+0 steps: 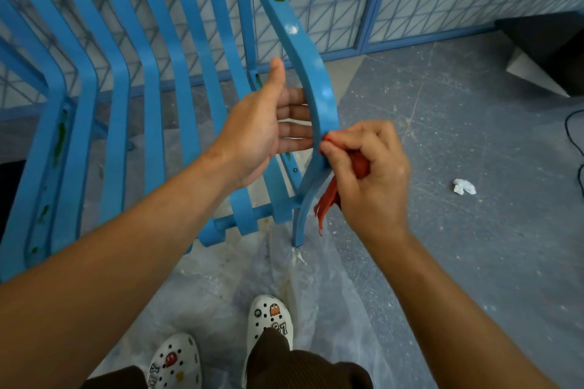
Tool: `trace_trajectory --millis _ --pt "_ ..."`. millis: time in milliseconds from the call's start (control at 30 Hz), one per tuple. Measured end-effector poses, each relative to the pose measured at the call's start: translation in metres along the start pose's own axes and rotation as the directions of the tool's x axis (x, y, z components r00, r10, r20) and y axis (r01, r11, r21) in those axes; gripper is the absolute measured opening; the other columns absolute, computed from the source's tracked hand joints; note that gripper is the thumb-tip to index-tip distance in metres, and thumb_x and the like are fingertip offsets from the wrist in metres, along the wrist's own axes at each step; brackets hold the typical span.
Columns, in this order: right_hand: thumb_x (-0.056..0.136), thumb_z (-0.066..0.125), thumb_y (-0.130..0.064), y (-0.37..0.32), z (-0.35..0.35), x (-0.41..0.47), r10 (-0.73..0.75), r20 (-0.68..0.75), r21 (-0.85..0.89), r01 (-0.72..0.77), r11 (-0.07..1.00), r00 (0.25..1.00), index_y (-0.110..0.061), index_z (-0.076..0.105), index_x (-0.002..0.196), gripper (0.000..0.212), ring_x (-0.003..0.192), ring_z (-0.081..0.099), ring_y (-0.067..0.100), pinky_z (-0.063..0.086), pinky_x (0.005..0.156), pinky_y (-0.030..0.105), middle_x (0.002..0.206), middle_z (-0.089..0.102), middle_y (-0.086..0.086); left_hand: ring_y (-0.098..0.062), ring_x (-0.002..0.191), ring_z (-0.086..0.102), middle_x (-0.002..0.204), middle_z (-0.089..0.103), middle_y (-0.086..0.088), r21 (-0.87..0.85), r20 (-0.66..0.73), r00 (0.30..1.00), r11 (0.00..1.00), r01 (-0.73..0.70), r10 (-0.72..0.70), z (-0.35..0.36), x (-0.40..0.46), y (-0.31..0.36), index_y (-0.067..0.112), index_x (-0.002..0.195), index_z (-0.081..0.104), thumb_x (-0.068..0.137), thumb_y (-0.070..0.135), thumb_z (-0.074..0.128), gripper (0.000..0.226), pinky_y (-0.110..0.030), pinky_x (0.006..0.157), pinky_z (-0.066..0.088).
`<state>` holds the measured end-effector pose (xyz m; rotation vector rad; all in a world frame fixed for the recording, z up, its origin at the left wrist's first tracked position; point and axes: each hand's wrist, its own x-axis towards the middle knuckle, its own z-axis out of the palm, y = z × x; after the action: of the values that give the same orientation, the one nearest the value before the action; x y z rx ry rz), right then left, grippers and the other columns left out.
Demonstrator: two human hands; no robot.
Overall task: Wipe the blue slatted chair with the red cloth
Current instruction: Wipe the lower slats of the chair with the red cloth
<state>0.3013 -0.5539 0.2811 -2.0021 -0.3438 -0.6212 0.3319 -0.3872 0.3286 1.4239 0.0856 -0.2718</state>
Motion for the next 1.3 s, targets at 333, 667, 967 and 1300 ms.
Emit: trace_trajectory --millis 333,667,967,1300 --pt "0.09 0.071 -0.034 -0.037 0.016 0.077 0.04 0.029 -0.066 -0.038 0.997 0.999 -0.025 0.076 0.093 0.011 0.084 0.059 -0.001 0.045 0.076 0.011 0.094 0.064 -0.005 -0.027 0.087 0.071 0.094 0.073 -0.015 0.03 -0.021 1.0 0.999 -0.019 0.02 0.001 -0.005 -0.006 0.002 0.11 0.069 0.103 0.063 0.015 0.081 -0.04 0.083 0.059" --pt "0.089 0.074 -0.028 -0.021 0.015 0.078 0.062 0.039 0.068 -0.064 0.996 0.997 -0.021 0.075 0.093 0.008 0.084 0.06 0.001 0.046 0.077 0.015 0.093 0.064 -0.002 -0.026 0.085 0.067 0.091 0.071 -0.017 0.087 -0.009 1.0 0.996 -0.01 0.011 -0.004 -0.005 -0.013 0.002 0.104 0.069 0.103 0.063 0.01 0.085 -0.037 0.082 0.054" --pt "0.089 0.074 -0.003 0.005 0.019 -0.011 0.109 -0.111 0.243 -0.08 0.967 0.988 -0.003 0.074 0.096 0.008 0.094 0.059 0.013 0.048 0.088 0.021 0.096 0.059 0.016 -0.012 0.09 0.071 0.088 0.077 0.004 0.222 0.018 0.974 0.949 -0.222 0.224 -0.003 -0.007 -0.051 0.029 0.089 0.077 0.097 0.058 0.033 0.053 -0.031 0.085 0.053" --pt "0.087 0.074 0.001 0.065 0.057 -0.078 0.333 -0.081 0.315 -0.293 0.903 0.939 -0.006 0.07 0.09 0.009 0.089 0.059 0.01 0.046 0.084 0.019 0.092 0.06 0.003 0.004 0.066 0.048 0.069 0.053 0.018 0.422 0.001 0.865 0.784 -0.455 0.502 -0.003 0.016 -0.105 0.017 0.073 0.052 0.089 0.068 0.056 0.053 -0.016 0.067 0.039"
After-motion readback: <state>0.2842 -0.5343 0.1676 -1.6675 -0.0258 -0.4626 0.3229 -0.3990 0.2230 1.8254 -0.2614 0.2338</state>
